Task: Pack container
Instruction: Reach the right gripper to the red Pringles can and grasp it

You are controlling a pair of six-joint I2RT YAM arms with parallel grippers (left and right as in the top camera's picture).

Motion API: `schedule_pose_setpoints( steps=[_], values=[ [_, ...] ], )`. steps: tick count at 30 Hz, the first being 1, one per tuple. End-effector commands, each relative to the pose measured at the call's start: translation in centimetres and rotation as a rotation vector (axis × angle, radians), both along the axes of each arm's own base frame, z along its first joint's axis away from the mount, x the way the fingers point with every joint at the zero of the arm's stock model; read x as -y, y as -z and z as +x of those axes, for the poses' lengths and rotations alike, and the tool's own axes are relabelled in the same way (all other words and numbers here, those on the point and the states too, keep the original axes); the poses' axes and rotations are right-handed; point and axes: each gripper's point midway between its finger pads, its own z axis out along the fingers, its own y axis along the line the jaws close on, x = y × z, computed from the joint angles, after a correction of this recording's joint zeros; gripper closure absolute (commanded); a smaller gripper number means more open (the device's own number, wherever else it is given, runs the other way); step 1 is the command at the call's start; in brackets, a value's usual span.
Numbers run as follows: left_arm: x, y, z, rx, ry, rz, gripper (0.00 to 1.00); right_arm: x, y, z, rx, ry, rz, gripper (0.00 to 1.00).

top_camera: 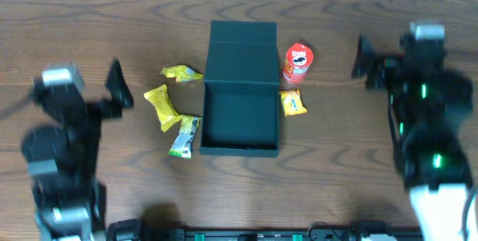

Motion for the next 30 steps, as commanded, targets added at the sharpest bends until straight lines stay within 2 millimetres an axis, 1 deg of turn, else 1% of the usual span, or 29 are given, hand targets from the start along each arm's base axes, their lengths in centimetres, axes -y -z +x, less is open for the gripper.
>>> schedule_pose_setpoints(
  steps=[1, 2, 4, 6, 8, 10, 12, 13, 15, 18, 20, 21, 22, 23, 26, 30],
  values=[
    [-0.9, -0.8, 4.0, -0.082, -0.008, 0.036, 0.05, 0.3, -2.4, 3.6, -0.033, 0.047, 0.047, 0.01],
    [-1.0, -0.3, 5.3, -0.128, -0.006, 0.030, 0.05, 0.2, -2.5, 4.6, -0.065, 0.048, 0.045, 0.01],
    [-1.1, 0.9, 7.5, -0.216, 0.002, 0.019, 0.04, 0.2, -2.1, 6.2, -0.126, 0.055, 0.042, 0.01],
    [-0.8, 3.0, 9.7, -0.317, 0.018, 0.008, 0.05, 0.7, -0.8, 7.5, -0.210, 0.090, 0.038, 0.01],
    [0.3, 5.6, 11.8, -0.422, 0.048, -0.003, 0.05, 1.0, 1.5, 8.2, -0.315, 0.112, 0.019, 0.01],
    [1.5, 7.6, 13.0, -0.492, 0.079, -0.004, 0.05, 1.0, 3.9, 8.3, -0.405, 0.112, 0.011, 0.01],
    [3.2, 9.8, 13.7, -0.557, 0.118, 0.002, 0.05, 0.7, 6.8, 7.8, -0.512, 0.098, 0.008, 0.01],
    [4.1, 11.1, 13.9, -0.593, 0.137, 0.008, 0.05, 0.3, 8.2, 7.4, -0.571, 0.080, 0.013, 0.01],
    [5.5, 13.8, 13.9, -0.673, 0.160, 0.024, 0.05, -1.4, 10.6, 6.5, -0.673, -0.005, 0.061, 0.01],
    [7.5, 17.0, 13.9, -0.765, 0.203, 0.031, 0.05, -3.5, 13.1, 4.9, -0.804, -0.103, 0.134, 0.01],
    [9.8, 19.4, 13.2, -0.842, 0.287, 0.002, 0.05, -5.4, 14.1, 3.5, -0.884, -0.189, 0.209, 0.01],
    [10.3, 20.2, 12.8, -0.872, 0.301, -0.001, 0.05, -6.1, 14.3, 3.1, -0.906, -0.221, 0.238, 0.01],
    [10.6, 20.9, 12.5, -0.902, 0.306, 0.001, 0.04, -6.2, 14.4, 2.9, -0.918, -0.229, 0.247, 0.01],
    [10.7, 21.8, 12.1, -0.935, 0.308, 0.004, 0.05, -6.2, 14.6, 2.8, -0.926, -0.226, 0.246, 0.01],
    [11.0, 23.5, 11.2, -1.008, 0.295, -0.023, 0.05, -6.1, 14.6, 3.0, -0.921, -0.219, 0.250, 0.01],
    [11.8, 24.3, 10.6, -1.056, 0.296, -0.106, 0.05, -6.5, 14.5, 3.7, -0.908, -0.185, 0.301, 0.01]
  ],
)
